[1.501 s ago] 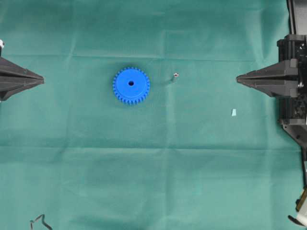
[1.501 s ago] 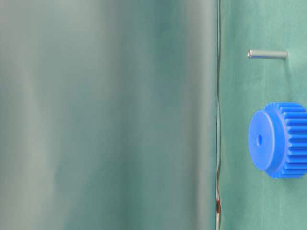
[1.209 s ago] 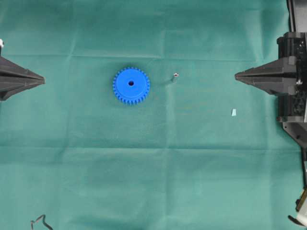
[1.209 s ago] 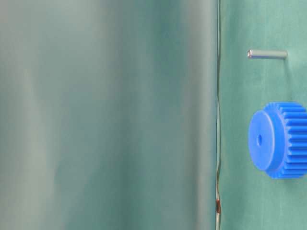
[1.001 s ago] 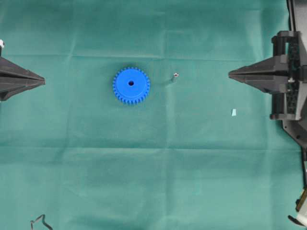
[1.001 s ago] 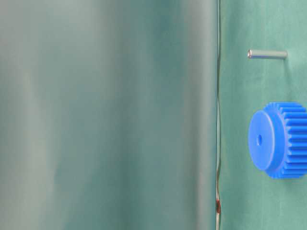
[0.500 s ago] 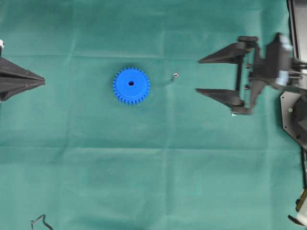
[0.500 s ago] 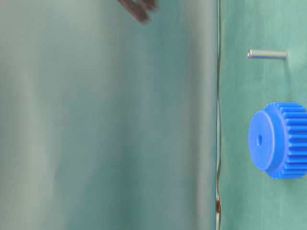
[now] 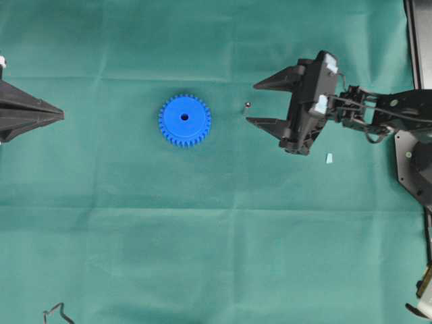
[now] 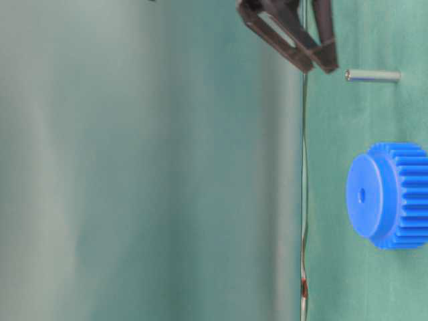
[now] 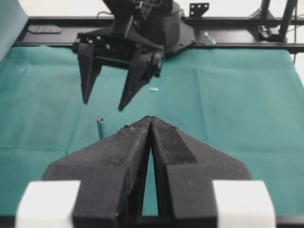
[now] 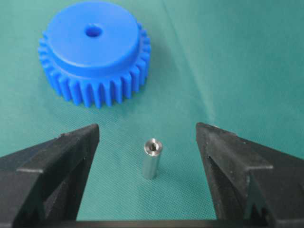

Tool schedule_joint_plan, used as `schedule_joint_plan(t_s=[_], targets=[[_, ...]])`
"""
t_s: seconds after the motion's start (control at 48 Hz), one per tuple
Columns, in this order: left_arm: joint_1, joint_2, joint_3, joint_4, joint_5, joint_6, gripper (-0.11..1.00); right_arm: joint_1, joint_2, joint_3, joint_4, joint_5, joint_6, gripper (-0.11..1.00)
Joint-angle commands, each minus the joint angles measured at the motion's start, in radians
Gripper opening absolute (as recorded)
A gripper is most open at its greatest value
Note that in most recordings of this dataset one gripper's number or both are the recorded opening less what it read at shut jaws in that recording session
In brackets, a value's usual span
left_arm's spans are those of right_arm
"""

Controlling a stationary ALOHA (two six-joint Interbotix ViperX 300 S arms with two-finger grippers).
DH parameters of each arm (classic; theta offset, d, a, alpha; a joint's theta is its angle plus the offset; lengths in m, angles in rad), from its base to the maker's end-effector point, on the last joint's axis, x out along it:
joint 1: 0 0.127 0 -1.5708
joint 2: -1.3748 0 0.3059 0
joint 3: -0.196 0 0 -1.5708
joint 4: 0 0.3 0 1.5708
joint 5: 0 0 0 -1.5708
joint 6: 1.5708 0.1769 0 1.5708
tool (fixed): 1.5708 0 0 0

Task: Insert the shaft into the center hole of the gear.
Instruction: 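Move the open right gripper left toward the upright silver shaft, then close the right gripper on the silver shaft and lift it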

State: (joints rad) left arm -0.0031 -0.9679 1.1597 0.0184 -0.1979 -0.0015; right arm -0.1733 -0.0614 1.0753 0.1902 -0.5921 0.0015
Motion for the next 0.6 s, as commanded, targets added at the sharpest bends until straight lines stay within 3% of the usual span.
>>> schedule_joint_plan(t_s=[0.0,0.438,0.584], targets=[[0.002,0.006,-0.021,0.003,-0.005,0.002,0.0,-0.005,0.034,-0.026,0.011,-0.035,0.003,0.83],[0.002,0.006,-0.021,0.003,0.005,-0.003,0.0,-0.009,0.153,-0.054,0.049,-0.075,0.003,0.83],[0.002,0.006,-0.021,0.002,0.006,-0.003,0.0,-0.009,0.152,-0.049,0.049,-0.075,0.003,0.76]])
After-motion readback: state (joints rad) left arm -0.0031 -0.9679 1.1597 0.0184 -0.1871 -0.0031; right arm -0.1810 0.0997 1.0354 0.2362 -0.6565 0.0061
